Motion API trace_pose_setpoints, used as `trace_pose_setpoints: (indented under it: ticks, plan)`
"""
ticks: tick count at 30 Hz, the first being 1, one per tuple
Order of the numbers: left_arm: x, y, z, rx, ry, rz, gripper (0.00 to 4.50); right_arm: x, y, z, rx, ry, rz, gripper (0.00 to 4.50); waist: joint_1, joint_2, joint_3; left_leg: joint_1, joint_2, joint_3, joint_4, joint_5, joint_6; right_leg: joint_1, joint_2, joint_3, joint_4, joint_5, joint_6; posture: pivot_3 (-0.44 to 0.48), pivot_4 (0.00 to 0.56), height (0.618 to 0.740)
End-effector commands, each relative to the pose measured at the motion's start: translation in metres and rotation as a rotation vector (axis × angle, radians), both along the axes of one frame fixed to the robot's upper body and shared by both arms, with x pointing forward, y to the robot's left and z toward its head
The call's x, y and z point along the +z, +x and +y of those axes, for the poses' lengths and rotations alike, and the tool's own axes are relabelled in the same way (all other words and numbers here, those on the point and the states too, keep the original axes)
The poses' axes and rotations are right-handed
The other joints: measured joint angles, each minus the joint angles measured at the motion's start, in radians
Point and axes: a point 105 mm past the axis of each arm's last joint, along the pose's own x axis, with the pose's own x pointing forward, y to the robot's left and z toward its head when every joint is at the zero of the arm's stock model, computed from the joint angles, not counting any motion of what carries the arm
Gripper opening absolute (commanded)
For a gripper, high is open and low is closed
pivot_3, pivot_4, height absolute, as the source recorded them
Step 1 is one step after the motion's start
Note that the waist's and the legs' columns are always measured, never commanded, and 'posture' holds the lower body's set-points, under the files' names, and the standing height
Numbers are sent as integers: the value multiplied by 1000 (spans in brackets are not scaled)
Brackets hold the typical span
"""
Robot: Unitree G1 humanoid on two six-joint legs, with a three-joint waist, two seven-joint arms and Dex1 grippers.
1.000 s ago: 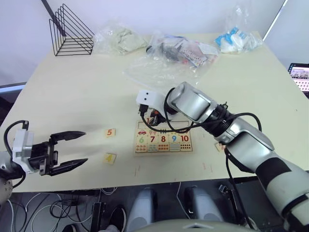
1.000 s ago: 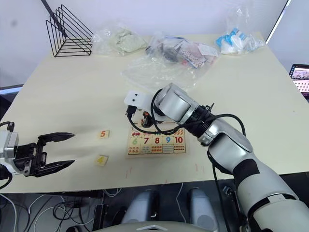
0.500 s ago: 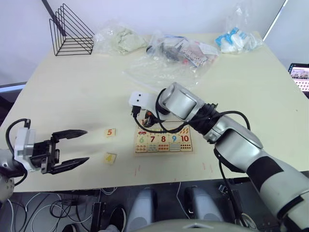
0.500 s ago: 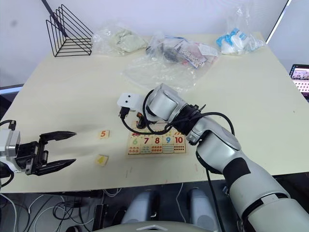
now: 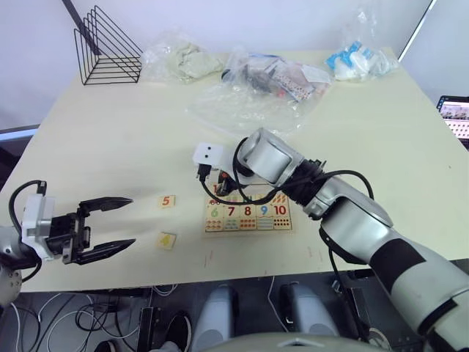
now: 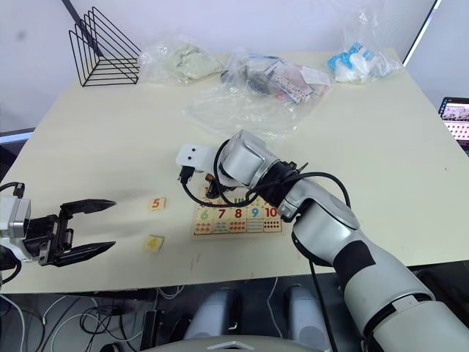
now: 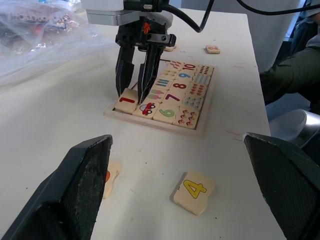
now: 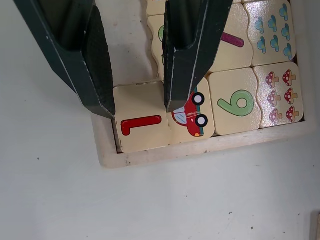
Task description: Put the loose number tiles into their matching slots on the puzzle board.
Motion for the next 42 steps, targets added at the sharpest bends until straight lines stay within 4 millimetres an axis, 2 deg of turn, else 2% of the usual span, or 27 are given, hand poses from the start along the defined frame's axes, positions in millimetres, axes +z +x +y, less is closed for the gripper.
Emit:
trace_pose_setpoints:
  ticks: [1,7,8,9,12,13,14,20,29,32,33,34,35,36,37,39,40,42]
  plan:
    - [3,-3,1,-28,22,-10,4500,18,1,9,28,37,-41,832,0,0,0,0,0,0,0,0,0,0,0,0,0,0,0,0,150,740]
    - [2,-4,1,-25,23,-8,4500,16,1,9,34,33,-43,832,0,1,1,0,0,0,0,0,0,0,0,0,0,0,0,0,150,740]
    - [2,-4,1,-25,23,-8,4500,15,2,8,37,31,-44,1865,0,1,1,0,0,0,0,0,0,0,0,0,0,0,0,0,150,740]
    - [2,-4,2,-24,23,-8,4500,15,2,8,40,29,-44,2149,0,1,1,0,0,0,0,0,0,0,0,0,0,0,0,0,150,740]
    - [2,-4,2,-23,23,-7,4500,15,2,7,45,27,-48,3558,0,1,1,0,0,0,0,0,0,0,0,0,0,0,0,0,150,740]
    - [2,-4,2,-23,23,-8,4500,15,2,7,45,27,-49,3558,0,1,1,0,0,0,0,0,0,0,0,0,0,0,0,0,150,740]
    - [2,-4,2,-24,23,-8,4500,16,3,7,44,27,-51,4241,0,1,1,0,0,0,0,0,0,0,0,0,0,0,0,0,150,740]
    - [1,-3,1,-23,23,-8,4500,24,6,4,47,50,-55,4296,0,1,1,0,0,0,0,0,0,0,0,0,0,0,0,0,150,740]
    - [0,-2,2,-15,19,-8,4500,35,8,3,103,187,-104,4296,0,0,0,0,0,0,0,0,0,0,0,0,0,0,0,0,150,740]
    - [0,-2,3,-13,17,-7,4500,36,8,4,135,250,-134,3452,0,0,0,0,0,0,0,0,0,0,0,0,0,0,0,0,150,740]
    - [0,-2,3,-13,16,-7,4500,34,8,3,140,260,-139,2944,0,-1,0,0,0,1,0,0,0,0,0,0,0,0,0,0,150,740]
    - [0,-2,3,-12,16,-7,4500,33,8,2,143,266,-145,2236,0,-1,0,0,0,1,0,0,0,0,0,0,0,0,0,0,150,740]
    - [0,-2,3,-12,16,-7,4500,32,8,1,144,269,-149,1881,0,-1,0,0,0,1,0,0,0,0,0,0,0,0,0,0,150,740]
    - [0,-2,3,-11,16,-7,4500,32,8,1,157,279,-164,1309,0,-1,0,0,0,1,0,0,0,0,0,0,1,0,0,0,150,740]
    - [0,-2,3,-11,15,-7,4500,32,7,2,169,288,-168,1079,0,-2,-1,0,0,1,0,0,0,0,0,0,1,0,0,0,150,740]
    - [0,-2,3,-12,14,-6,4500,29,4,4,189,309,-179,204,-1,-3,-1,0,0,1,0,0,0,0,0,0,1,0,0,0,150,740]
    - [0,-2,2,-12,14,-6,4500,27,2,4,198,310,-180,42,0,-3,-1,0,0,1,0,0,0,0,0,0,1,0,0,0,150,740]
    - [0,-2,2,-12,13,-6,4500,24,-2,6,218,321,-184,42,0,-4,-2,0,0,1,0,0,0,0,0,0,1,0,0,0,150,740]
